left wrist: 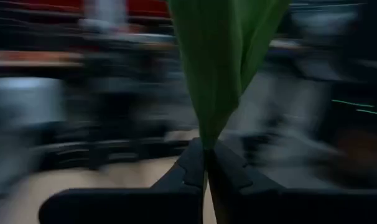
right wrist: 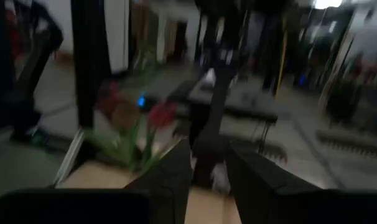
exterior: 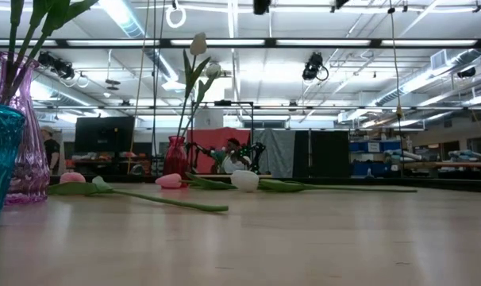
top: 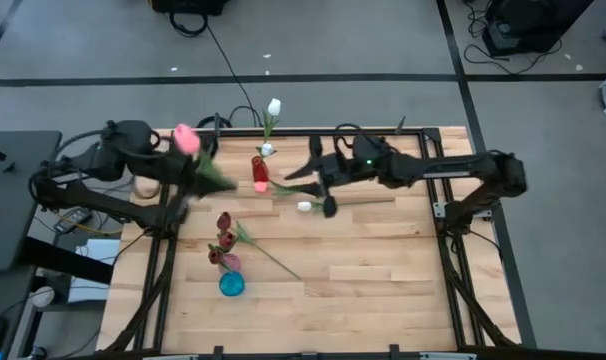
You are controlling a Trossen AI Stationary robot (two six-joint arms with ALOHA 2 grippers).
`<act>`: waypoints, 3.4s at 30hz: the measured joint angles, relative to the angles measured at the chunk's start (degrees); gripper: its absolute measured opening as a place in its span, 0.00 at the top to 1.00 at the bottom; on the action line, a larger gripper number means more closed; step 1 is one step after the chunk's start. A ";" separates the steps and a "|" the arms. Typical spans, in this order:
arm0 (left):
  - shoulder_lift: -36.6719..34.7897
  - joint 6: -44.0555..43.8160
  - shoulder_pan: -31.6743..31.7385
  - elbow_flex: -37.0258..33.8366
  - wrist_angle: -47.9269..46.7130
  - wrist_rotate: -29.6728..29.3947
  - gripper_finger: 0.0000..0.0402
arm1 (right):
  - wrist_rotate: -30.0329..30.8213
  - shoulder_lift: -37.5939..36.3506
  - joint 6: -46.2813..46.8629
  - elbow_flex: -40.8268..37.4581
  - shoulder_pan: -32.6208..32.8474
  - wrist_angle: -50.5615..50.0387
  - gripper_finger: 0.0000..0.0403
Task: Sort flowers into vase by color
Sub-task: Put the center pink tulip into the blue vase
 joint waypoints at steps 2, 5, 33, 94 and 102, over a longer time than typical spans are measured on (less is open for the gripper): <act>0.39 -2.76 -2.09 2.10 -0.20 10.22 0.97 | 0.30 -3.09 -0.02 -1.68 0.70 -5.30 0.71; 0.40 -6.78 -7.88 3.15 1.64 16.35 0.96 | 2.10 -7.14 0.65 -5.87 2.29 -7.42 0.71; 16.30 -43.09 -74.69 2.88 -24.19 -62.74 0.96 | 16.81 -17.54 6.53 -27.75 4.70 5.77 0.71; 24.82 -74.53 -77.78 -10.36 -42.04 -91.24 0.96 | 24.06 -7.18 14.48 -27.69 8.46 12.15 0.71; 24.74 -75.77 -75.88 -13.07 -39.90 -86.51 0.96 | 24.06 -7.18 14.53 -27.69 8.46 12.20 0.71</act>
